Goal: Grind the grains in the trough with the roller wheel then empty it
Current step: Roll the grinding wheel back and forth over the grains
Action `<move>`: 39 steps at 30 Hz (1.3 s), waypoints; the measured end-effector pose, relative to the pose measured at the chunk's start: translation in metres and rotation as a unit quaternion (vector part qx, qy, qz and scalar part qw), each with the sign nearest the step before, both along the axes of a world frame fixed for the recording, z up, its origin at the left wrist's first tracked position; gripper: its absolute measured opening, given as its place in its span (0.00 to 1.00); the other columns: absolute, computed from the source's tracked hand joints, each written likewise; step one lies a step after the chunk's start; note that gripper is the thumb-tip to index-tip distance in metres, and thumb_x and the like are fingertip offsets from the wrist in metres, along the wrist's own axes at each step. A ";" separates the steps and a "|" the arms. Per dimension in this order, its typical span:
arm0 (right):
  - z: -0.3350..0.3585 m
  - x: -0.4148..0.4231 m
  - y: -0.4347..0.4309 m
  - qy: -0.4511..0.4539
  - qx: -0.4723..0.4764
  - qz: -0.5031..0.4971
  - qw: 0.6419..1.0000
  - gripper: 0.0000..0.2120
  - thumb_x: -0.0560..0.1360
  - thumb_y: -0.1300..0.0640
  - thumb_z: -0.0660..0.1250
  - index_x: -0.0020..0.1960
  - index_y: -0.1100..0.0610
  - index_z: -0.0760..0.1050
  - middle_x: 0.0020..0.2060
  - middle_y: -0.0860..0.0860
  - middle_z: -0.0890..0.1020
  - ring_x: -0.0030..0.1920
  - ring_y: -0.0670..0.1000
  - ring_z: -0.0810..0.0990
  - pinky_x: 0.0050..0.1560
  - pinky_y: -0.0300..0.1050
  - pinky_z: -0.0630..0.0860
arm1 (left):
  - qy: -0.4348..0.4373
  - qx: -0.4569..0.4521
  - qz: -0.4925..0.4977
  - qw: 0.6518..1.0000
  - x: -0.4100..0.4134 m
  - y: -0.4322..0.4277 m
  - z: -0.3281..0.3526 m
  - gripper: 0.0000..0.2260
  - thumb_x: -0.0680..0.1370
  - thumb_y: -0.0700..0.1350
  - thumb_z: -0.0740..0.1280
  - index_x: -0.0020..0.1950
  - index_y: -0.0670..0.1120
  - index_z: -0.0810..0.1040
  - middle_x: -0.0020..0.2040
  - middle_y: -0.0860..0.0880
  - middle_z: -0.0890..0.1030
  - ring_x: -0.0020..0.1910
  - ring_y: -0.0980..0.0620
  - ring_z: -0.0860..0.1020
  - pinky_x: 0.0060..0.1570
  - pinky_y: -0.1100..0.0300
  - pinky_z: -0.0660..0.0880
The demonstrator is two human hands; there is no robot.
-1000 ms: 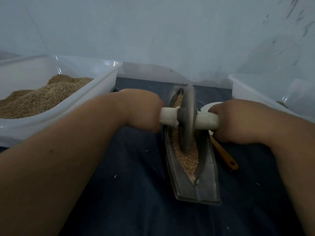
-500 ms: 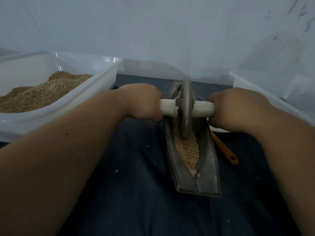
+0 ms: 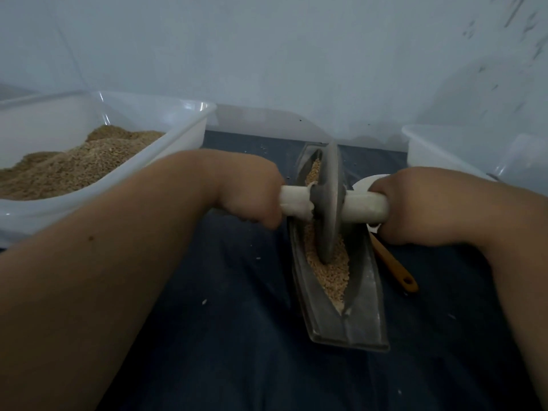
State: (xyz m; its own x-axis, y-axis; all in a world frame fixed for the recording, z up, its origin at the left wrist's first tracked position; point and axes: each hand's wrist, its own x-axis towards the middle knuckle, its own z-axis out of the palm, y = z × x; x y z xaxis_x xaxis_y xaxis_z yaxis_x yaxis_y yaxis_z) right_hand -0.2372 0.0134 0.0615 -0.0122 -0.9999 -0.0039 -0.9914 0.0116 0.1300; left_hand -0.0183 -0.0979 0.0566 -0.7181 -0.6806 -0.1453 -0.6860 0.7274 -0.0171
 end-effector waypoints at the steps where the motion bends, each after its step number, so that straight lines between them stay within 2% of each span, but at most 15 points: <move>1: 0.002 0.002 0.003 0.003 0.007 0.004 1.000 0.09 0.64 0.51 0.71 0.38 0.44 0.71 0.32 0.44 0.77 0.33 0.43 0.76 0.29 0.40 0.68 | -0.004 0.021 0.003 1.000 0.001 0.002 0.001 0.10 0.67 0.51 0.68 0.40 0.45 0.81 0.29 0.48 0.81 0.23 0.55 0.75 0.25 0.64 0.69; 6: 0.002 0.007 0.006 -0.015 -0.001 -0.004 1.000 0.10 0.65 0.50 0.71 0.36 0.41 0.69 0.34 0.44 0.78 0.35 0.44 0.77 0.37 0.45 0.77 | 0.010 0.034 0.008 0.999 0.001 0.006 0.000 0.11 0.68 0.50 0.68 0.40 0.43 0.82 0.29 0.47 0.82 0.21 0.57 0.72 0.24 0.64 0.68; 9: -0.003 0.003 0.004 -0.014 -0.023 -0.008 1.000 0.09 0.64 0.49 0.69 0.38 0.39 0.70 0.33 0.43 0.77 0.35 0.44 0.76 0.36 0.44 0.76 | 0.032 0.003 -0.005 0.999 0.002 0.002 -0.005 0.11 0.68 0.52 0.69 0.40 0.44 0.80 0.32 0.47 0.81 0.28 0.54 0.76 0.30 0.60 0.70; 11: -0.010 -0.001 -0.004 0.008 -0.064 -0.016 0.998 0.08 0.64 0.48 0.68 0.42 0.41 0.73 0.33 0.43 0.77 0.35 0.45 0.76 0.36 0.44 0.76 | 0.060 -0.043 -0.009 0.997 0.001 -0.002 -0.009 0.11 0.67 0.55 0.70 0.41 0.48 0.78 0.35 0.50 0.79 0.34 0.52 0.77 0.35 0.57 0.73; 13: -0.016 -0.003 -0.014 0.038 -0.122 -0.026 0.991 0.06 0.66 0.48 0.67 0.41 0.44 0.72 0.33 0.44 0.75 0.33 0.46 0.74 0.33 0.43 0.73 | 0.087 -0.087 0.005 0.992 0.000 -0.009 -0.012 0.12 0.66 0.57 0.69 0.44 0.52 0.76 0.37 0.53 0.76 0.37 0.52 0.76 0.37 0.56 0.74; 15: -0.021 -0.005 -0.024 0.068 -0.168 -0.029 0.983 0.06 0.67 0.48 0.67 0.39 0.45 0.70 0.32 0.45 0.74 0.31 0.45 0.70 0.29 0.39 0.65 | 0.105 -0.140 0.030 0.984 -0.003 -0.015 -0.016 0.13 0.66 0.58 0.68 0.46 0.55 0.75 0.36 0.56 0.73 0.38 0.51 0.74 0.35 0.57 0.71; 17: -0.024 -0.008 -0.031 0.076 -0.195 -0.040 0.977 0.07 0.67 0.48 0.68 0.38 0.47 0.69 0.31 0.45 0.73 0.30 0.45 0.68 0.28 0.38 0.60 | 0.123 -0.205 0.049 0.970 -0.009 -0.018 -0.021 0.11 0.67 0.58 0.66 0.45 0.56 0.73 0.34 0.56 0.71 0.34 0.53 0.71 0.31 0.60 0.65; 19: -0.026 -0.012 -0.034 0.060 -0.200 -0.050 0.977 0.07 0.67 0.48 0.68 0.37 0.47 0.70 0.31 0.45 0.74 0.30 0.45 0.69 0.28 0.38 0.61 | 0.132 -0.262 0.062 0.954 -0.013 -0.018 -0.024 0.08 0.69 0.56 0.66 0.43 0.55 0.70 0.33 0.55 0.70 0.30 0.55 0.67 0.28 0.62 0.60; 21: -0.028 -0.013 -0.034 0.054 -0.192 -0.051 0.979 0.06 0.67 0.48 0.68 0.38 0.47 0.71 0.31 0.44 0.74 0.31 0.45 0.69 0.28 0.38 0.61 | 0.128 -0.276 0.066 0.950 -0.015 -0.017 -0.024 0.08 0.70 0.56 0.65 0.43 0.55 0.70 0.33 0.55 0.70 0.29 0.56 0.66 0.27 0.62 0.58; 24: -0.024 -0.011 -0.029 0.049 -0.174 -0.037 0.983 0.06 0.66 0.49 0.69 0.39 0.46 0.72 0.32 0.45 0.74 0.31 0.45 0.71 0.29 0.39 0.64 | 0.110 -0.238 0.052 0.964 -0.013 -0.015 -0.019 0.08 0.70 0.56 0.66 0.43 0.56 0.70 0.34 0.56 0.70 0.31 0.55 0.68 0.28 0.61 0.60; 27: -0.012 -0.006 -0.015 0.010 -0.076 -0.022 0.997 0.07 0.65 0.49 0.70 0.40 0.44 0.73 0.33 0.45 0.76 0.33 0.46 0.75 0.32 0.42 0.73 | 0.068 -0.150 0.010 0.986 -0.005 -0.009 -0.012 0.12 0.67 0.58 0.68 0.43 0.52 0.76 0.35 0.53 0.75 0.34 0.53 0.74 0.29 0.60 0.66; 29: -0.004 -0.002 -0.003 -0.017 -0.015 -0.013 1.000 0.08 0.64 0.49 0.71 0.38 0.42 0.73 0.32 0.44 0.77 0.34 0.44 0.77 0.34 0.42 0.74 | 0.036 -0.057 -0.009 0.998 0.002 -0.003 -0.006 0.14 0.65 0.58 0.69 0.41 0.49 0.79 0.31 0.50 0.79 0.31 0.52 0.78 0.28 0.60 0.71; 32: 0.002 0.005 0.006 -0.016 -0.007 0.001 1.000 0.10 0.64 0.50 0.72 0.35 0.41 0.70 0.32 0.43 0.77 0.34 0.43 0.76 0.32 0.41 0.72 | 0.024 0.050 0.007 0.998 0.007 0.002 -0.002 0.12 0.64 0.54 0.69 0.38 0.46 0.80 0.26 0.51 0.80 0.24 0.54 0.78 0.24 0.64 0.71; 34: 0.003 0.008 0.007 -0.015 -0.008 0.003 1.000 0.11 0.65 0.51 0.72 0.35 0.41 0.69 0.32 0.44 0.77 0.34 0.43 0.76 0.33 0.42 0.72 | 0.032 0.048 0.008 0.998 0.006 0.002 -0.003 0.10 0.66 0.52 0.70 0.36 0.46 0.80 0.25 0.52 0.80 0.22 0.56 0.76 0.24 0.65 0.70; 39: -0.002 0.005 0.005 -0.022 -0.019 0.002 1.000 0.11 0.64 0.49 0.71 0.36 0.38 0.69 0.33 0.42 0.77 0.35 0.42 0.76 0.34 0.42 0.72 | 0.054 0.000 -0.006 0.999 0.005 0.001 -0.006 0.09 0.66 0.53 0.71 0.35 0.47 0.78 0.27 0.49 0.79 0.27 0.52 0.77 0.30 0.59 0.71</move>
